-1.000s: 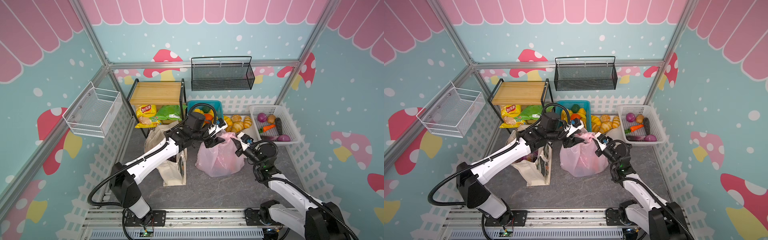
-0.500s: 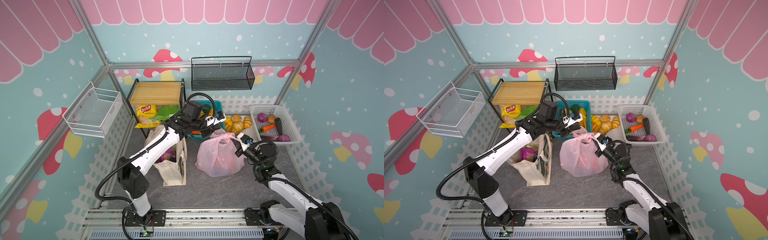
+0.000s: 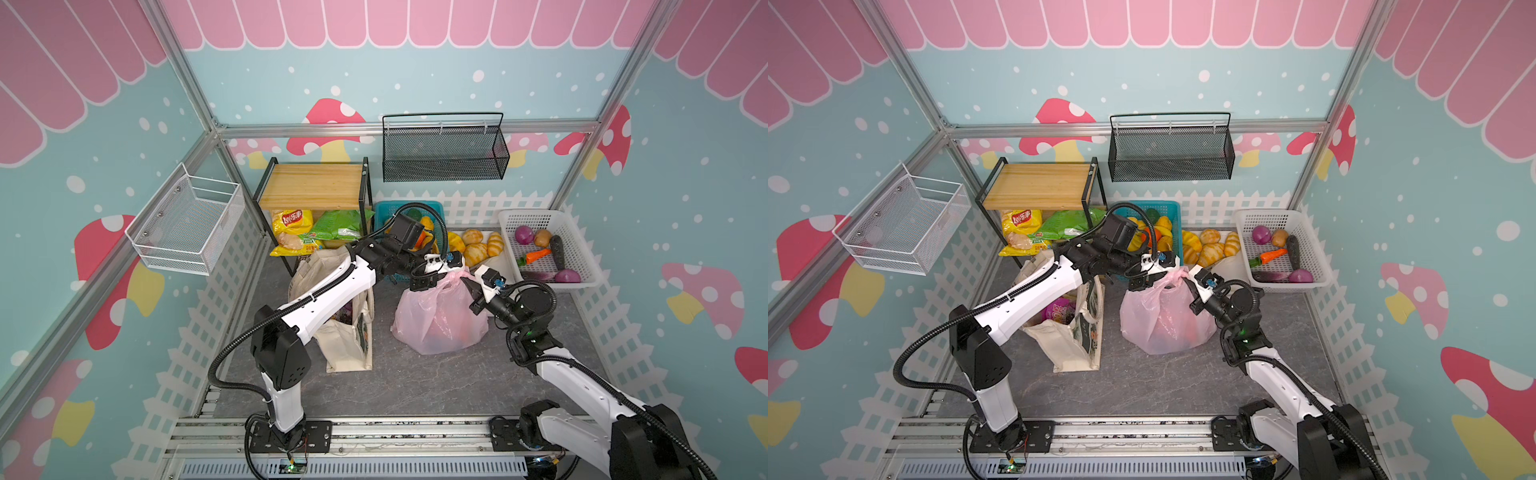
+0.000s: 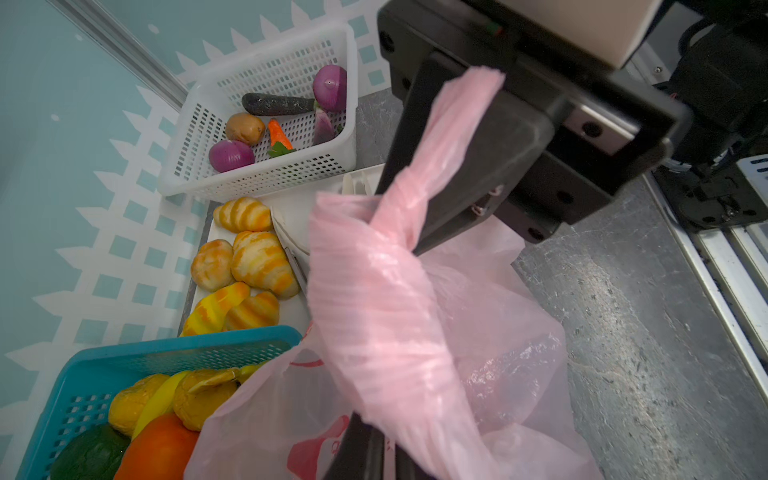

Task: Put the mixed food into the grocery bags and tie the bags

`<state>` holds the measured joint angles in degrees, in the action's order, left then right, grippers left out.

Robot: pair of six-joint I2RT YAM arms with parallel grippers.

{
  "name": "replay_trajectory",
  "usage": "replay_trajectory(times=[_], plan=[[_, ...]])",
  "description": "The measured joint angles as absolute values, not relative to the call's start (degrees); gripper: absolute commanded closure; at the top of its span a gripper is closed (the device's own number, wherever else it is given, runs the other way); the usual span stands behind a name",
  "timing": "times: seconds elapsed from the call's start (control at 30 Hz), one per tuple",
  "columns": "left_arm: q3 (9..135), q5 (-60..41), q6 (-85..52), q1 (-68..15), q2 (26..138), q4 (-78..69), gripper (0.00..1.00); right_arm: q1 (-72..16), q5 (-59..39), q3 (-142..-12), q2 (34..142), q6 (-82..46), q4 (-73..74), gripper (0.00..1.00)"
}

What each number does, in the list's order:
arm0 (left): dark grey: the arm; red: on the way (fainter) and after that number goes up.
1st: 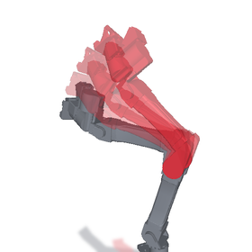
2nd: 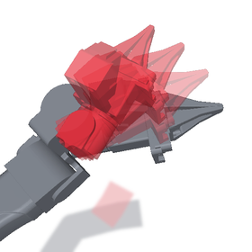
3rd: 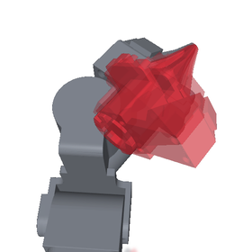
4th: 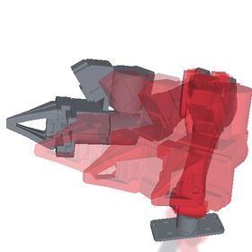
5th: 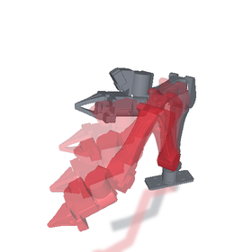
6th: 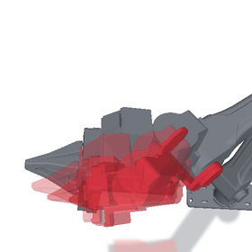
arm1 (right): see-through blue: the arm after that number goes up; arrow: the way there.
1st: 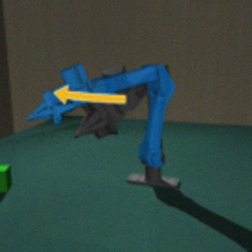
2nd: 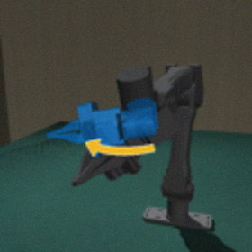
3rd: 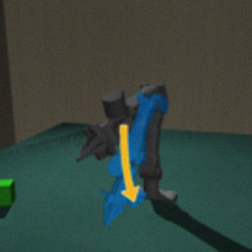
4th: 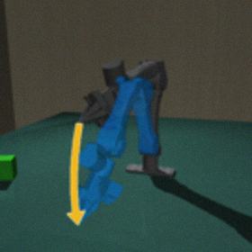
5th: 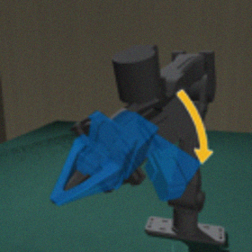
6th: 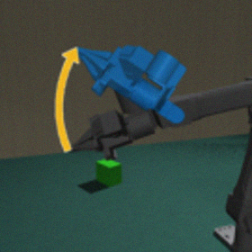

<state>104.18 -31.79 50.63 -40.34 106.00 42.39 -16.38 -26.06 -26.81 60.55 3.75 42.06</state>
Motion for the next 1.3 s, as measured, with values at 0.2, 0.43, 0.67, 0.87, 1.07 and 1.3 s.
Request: replay_trajectory(times=[0.2, 0.43, 0.67, 0.87, 1.07, 1.3], plan=[[104.2, -32.6, 52.5, -40.6, 107.3, 42.5, 0.75, -16.4, -26.4, -26.8, 60.6, 3.2, 42.1, 1.0], [104.2, -33.6, 54.1, -40.6, 108.9, 42.6, 0.63, -16.4, -26.9, -26.9, 61.1, 2.5, 42.4, 1.0], [104.3, -35.3, 53.7, -40.8, 110.2, 41.5, 0.55, -16.4, -27.1, -26.9, 61.2, 2.1, 42.8, 1.0], [103.8, -36.7, 50.6, -41.3, 110.6, 37.3, 0.51, -16.4, -27.0, -26.9, 61.4, 2.0, 43.0, 1.0], [100.5, -37.4, 46.6, -41.4, 110.6, 31.7, 0.5, -16.4, -27.0, -26.9, 61.4, 2.0, 43.1, 1.0], [96.8, -38.5, 42.6, -41.4, 110.3, 25.7, 0.48, -16.4, -27.0, -26.9, 61.4, 2.0, 43.1, 1.0]])
